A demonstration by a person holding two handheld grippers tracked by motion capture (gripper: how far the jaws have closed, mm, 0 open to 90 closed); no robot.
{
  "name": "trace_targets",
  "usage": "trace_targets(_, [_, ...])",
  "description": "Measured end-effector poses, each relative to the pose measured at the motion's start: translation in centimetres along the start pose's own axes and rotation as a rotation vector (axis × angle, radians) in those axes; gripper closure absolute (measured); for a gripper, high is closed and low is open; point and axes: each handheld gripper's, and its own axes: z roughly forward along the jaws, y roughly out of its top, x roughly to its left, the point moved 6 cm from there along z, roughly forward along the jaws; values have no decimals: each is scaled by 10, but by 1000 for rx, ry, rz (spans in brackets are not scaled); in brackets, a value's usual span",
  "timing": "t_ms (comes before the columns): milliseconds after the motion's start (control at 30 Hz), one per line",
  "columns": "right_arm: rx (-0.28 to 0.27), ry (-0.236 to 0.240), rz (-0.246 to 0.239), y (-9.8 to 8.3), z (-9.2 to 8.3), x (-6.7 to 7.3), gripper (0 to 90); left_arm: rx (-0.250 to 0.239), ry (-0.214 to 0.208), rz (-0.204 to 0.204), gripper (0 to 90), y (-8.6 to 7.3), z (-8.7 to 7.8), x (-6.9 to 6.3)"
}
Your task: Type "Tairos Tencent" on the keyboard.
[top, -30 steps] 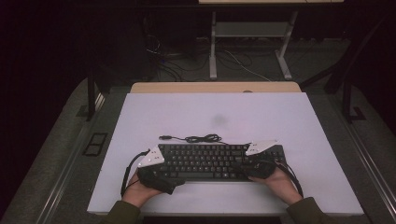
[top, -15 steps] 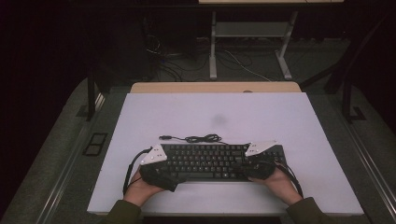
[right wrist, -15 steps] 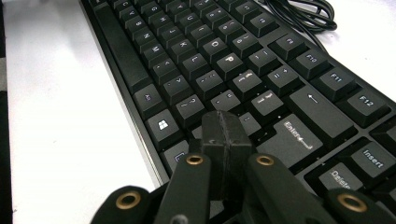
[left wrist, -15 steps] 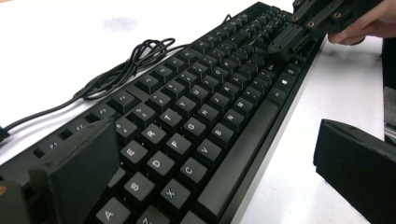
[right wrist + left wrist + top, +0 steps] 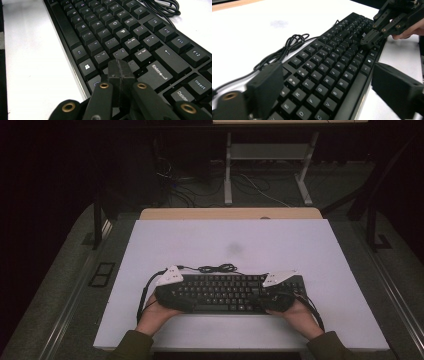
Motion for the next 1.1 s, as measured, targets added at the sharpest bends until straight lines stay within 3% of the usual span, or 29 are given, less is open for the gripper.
trace_targets(133, [-2, 0, 1, 0, 0, 0, 893, 14, 14, 8, 151, 4, 6, 3])
trace_targets(433, [-2, 1, 3, 0, 0, 0, 893, 25, 18, 14, 268, 17, 17, 9])
trace_targets(833, [-3, 1, 5, 0, 0, 0, 893, 70, 28, -11, 579, 13, 33, 18])
trace_targets(867, [-4, 1, 4, 0, 0, 0, 893, 81, 30, -9, 650, 12, 33, 18])
trace_targets(1100, [-4, 2, 6, 0, 0, 0, 893, 149, 25, -30, 824, 5, 36, 19])
